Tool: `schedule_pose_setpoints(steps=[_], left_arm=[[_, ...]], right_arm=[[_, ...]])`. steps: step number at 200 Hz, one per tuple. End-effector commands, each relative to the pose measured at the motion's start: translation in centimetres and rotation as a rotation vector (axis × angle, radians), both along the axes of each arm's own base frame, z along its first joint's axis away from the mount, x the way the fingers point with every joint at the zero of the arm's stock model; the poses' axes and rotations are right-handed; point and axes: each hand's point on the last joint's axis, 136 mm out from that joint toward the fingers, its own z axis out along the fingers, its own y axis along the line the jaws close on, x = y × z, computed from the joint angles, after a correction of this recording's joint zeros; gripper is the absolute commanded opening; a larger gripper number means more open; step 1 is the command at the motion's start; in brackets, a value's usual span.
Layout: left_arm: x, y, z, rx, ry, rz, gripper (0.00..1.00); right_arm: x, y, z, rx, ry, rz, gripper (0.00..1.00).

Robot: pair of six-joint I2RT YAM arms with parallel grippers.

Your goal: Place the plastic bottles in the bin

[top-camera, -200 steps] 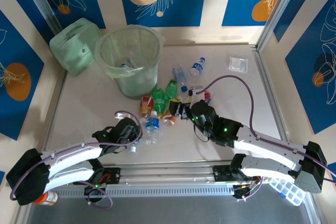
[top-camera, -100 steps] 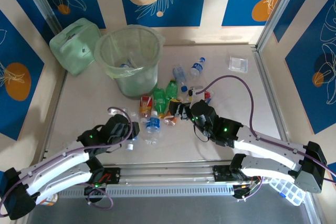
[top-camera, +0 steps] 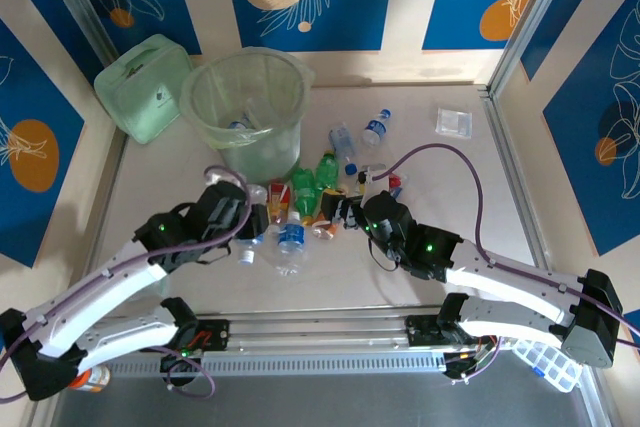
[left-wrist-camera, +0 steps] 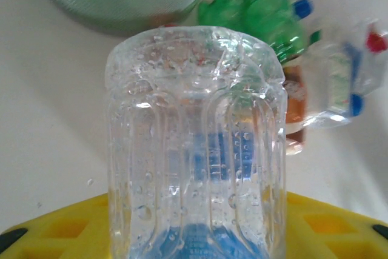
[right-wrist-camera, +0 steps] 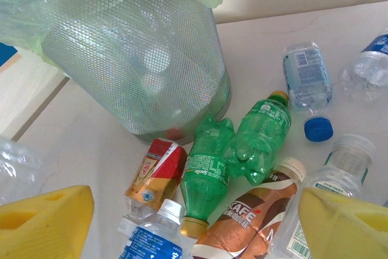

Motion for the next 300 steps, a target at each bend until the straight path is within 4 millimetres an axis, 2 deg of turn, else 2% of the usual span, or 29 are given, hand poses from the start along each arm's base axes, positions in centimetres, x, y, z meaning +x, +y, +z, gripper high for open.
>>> schedule_pose_setpoints(steps=[1,22,57,78,93,121,141,177,209,237,269,300], left_arm=[[0.2,-1.1,4.3,-0.025,-0.042,-0.078,0.1],[1.3,-2.5,8.1,-0.056,-0.096,-0.104,0.1],[3.7,-4.7,12.9,-0.081,-0.156,-0.106,0.11],[6.5,-4.8,15.2,-0.117,-0.179,-0.048,0.1],[9.0,-4.5,16.0,-0.164,-0.162,0.011,0.05],[13.7,-2.2,16.9,-0.153,-0.188,0.197,0.05],[17.1,-1.7,16.5,-0.184,-0.152,0.279,0.05],[22.0,-2.1,15.9,-0.259,-0.078,0.333,0.05],[25.4,-2.0,13.3,-0.306,0.013,0.373,0.04],[26.6,-1.1,11.5,-0.299,0.054,0.404,0.03],[27.3,1.5,9.6,-0.239,0.081,0.464,0.03],[27.7,3.1,7.7,-0.219,0.139,0.491,0.02]], right_arm=[[0.0,-0.4,0.6,0.011,-0.032,-0.016,0.88],[0.0,-0.4,0.6,0.009,-0.034,-0.019,0.88],[0.2,-0.5,0.3,-0.002,-0.034,-0.027,0.88],[0.3,-0.4,0.1,-0.009,-0.031,-0.032,0.88],[0.4,-0.4,0.0,-0.012,-0.029,-0.034,0.88],[0.6,-0.5,-0.3,-0.021,-0.022,-0.048,0.88],[0.7,-0.4,-0.6,-0.03,-0.02,-0.051,0.89],[0.9,0.2,-1.4,-0.054,-0.001,-0.047,0.88],[1.2,-0.3,-1.4,-0.06,0.007,-0.097,0.89],[1.2,-0.6,-1.3,-0.06,0.005,-0.11,0.89],[1.4,-0.6,-1.4,-0.065,0.0,-0.115,0.89],[1.5,-0.2,-1.9,-0.08,0.011,-0.109,0.89]])
